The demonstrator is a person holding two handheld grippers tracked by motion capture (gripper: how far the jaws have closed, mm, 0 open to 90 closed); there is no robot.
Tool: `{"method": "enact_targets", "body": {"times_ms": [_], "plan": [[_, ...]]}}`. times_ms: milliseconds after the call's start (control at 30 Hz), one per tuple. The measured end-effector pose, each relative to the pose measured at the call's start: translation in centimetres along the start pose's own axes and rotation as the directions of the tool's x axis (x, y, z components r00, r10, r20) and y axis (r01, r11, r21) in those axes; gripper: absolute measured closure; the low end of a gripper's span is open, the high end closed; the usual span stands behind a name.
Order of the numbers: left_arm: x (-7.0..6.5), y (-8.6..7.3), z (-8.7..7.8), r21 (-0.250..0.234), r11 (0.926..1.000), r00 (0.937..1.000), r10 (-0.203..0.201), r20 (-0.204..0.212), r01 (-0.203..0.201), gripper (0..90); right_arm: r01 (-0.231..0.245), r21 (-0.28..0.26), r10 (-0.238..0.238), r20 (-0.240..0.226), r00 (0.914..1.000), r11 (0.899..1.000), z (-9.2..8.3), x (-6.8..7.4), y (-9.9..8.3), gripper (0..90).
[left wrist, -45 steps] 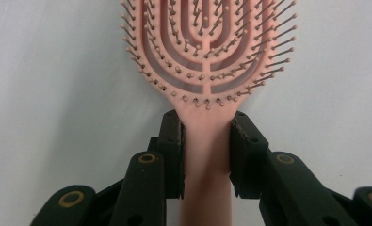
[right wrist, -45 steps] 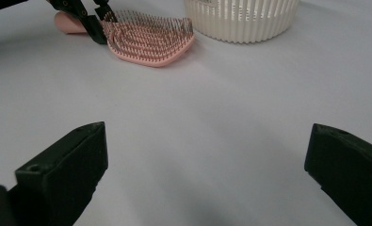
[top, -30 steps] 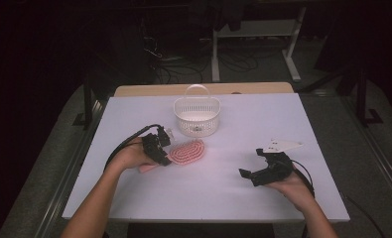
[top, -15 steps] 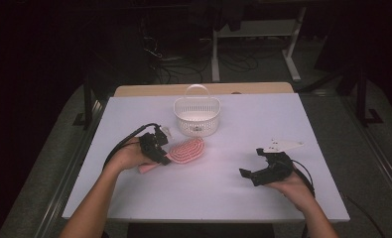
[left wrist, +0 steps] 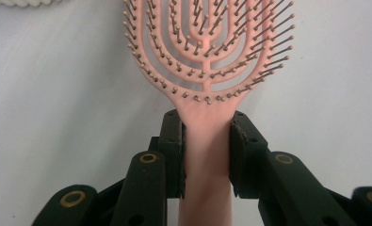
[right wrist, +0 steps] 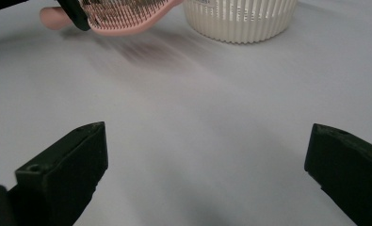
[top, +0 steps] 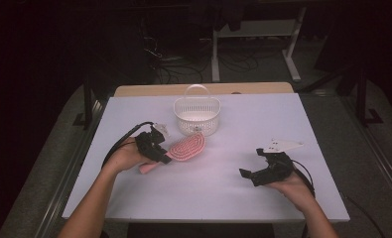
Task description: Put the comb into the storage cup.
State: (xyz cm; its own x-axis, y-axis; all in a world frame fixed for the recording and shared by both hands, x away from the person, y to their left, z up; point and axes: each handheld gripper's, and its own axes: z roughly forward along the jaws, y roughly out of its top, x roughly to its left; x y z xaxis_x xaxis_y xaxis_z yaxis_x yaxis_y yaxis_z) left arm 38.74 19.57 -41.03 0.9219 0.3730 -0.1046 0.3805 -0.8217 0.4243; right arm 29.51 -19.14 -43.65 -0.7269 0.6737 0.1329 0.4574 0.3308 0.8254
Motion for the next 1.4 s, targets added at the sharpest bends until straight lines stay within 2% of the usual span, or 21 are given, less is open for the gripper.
{"method": "enact_targets", "body": {"times_ms": [400,633,900,1033,1400], "plan": [[0.3,-0.4,-1.0,-0.080,0.9965,0.9996,-0.025,0.015,0.026,70.8,0.001,0.001,-0.001,-0.001,1.0000,1.000,0.0,0.0,0.0,0.0],[0.3,-0.6,-1.9,-0.146,0.9886,0.9992,-0.035,0.018,0.037,70.8,0.001,-0.001,-0.001,-0.001,1.0000,1.000,0.0,0.0,0.0,0.0],[0.3,-0.8,-2.6,-0.216,0.9758,0.9994,-0.033,0.015,0.035,70.8,0.000,0.001,0.000,-0.001,1.0000,1.000,0.0,0.1,0.0,0.0],[0.3,-0.8,-2.8,-0.253,0.9667,0.9993,-0.035,0.011,0.036,70.8,0.000,0.000,0.000,0.000,1.0000,1.000,0.0,0.0,0.0,0.0],[-0.7,-0.9,-3.1,-0.337,0.9414,0.9971,-0.044,-0.062,0.021,70.8,-0.006,-0.009,0.006,0.008,0.9999,1.000,0.0,-0.1,0.0,0.0]]}}
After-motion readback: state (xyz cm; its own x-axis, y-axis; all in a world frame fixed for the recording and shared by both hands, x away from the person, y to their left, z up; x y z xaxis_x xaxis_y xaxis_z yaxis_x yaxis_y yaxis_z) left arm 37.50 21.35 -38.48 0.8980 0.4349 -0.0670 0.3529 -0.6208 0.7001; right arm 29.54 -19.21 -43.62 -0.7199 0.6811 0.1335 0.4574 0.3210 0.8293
